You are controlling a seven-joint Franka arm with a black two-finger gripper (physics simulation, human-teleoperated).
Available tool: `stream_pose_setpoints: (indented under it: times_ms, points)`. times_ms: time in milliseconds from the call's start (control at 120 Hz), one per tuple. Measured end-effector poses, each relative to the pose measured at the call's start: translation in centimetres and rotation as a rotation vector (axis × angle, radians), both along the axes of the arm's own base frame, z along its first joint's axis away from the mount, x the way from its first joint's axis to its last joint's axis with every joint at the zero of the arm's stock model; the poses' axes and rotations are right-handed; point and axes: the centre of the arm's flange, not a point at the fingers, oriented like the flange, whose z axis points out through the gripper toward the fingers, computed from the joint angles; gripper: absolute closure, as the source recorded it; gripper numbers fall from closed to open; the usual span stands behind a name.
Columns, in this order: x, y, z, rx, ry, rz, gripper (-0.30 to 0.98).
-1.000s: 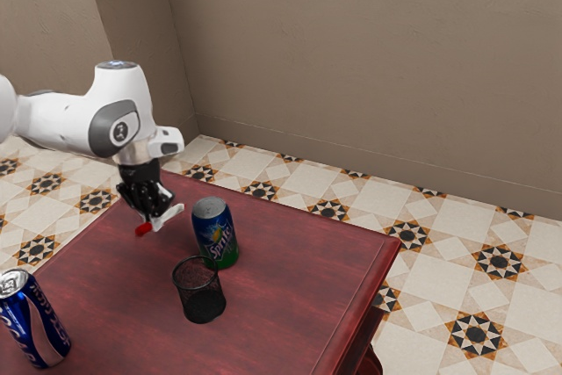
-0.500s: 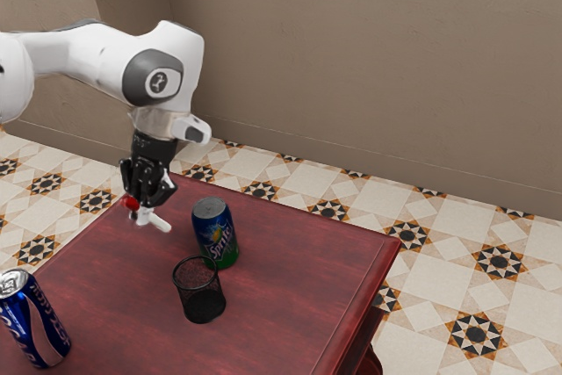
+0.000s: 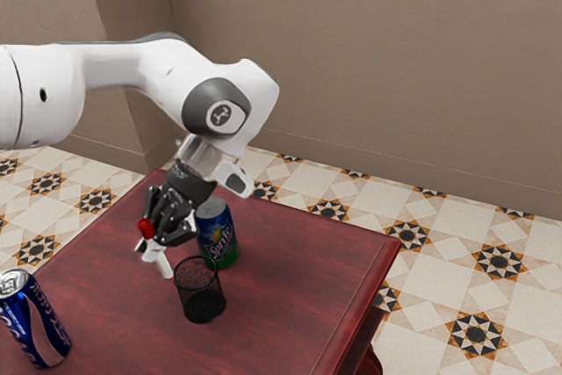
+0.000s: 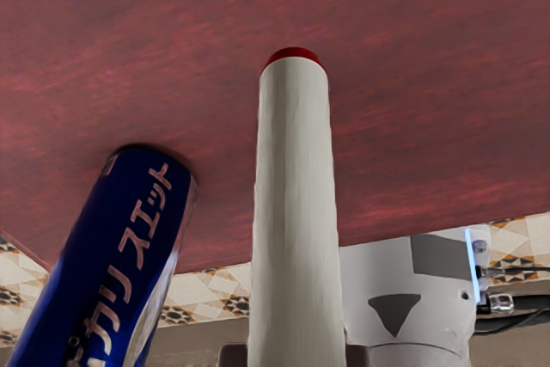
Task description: Put the marker into the pen holder.
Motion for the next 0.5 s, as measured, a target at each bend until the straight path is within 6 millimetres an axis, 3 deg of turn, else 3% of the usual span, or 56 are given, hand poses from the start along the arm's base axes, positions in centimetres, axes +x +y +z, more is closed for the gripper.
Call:
stream_pose_setpoints:
  times_ms: [92,283,350,500]
  points:
    - [0.7,-0.5,0.0,0.006,0.003,0.001,0.76]
    - [0.1,-3.3,-2.0,0.010,0.051,-0.034,0.75]
    - [0.4,-3.4,-3.4,0.019,0.071,-0.029,0.75]
    - [1.4,-2.7,-4.6,0.020,0.068,-0.008,0.75]
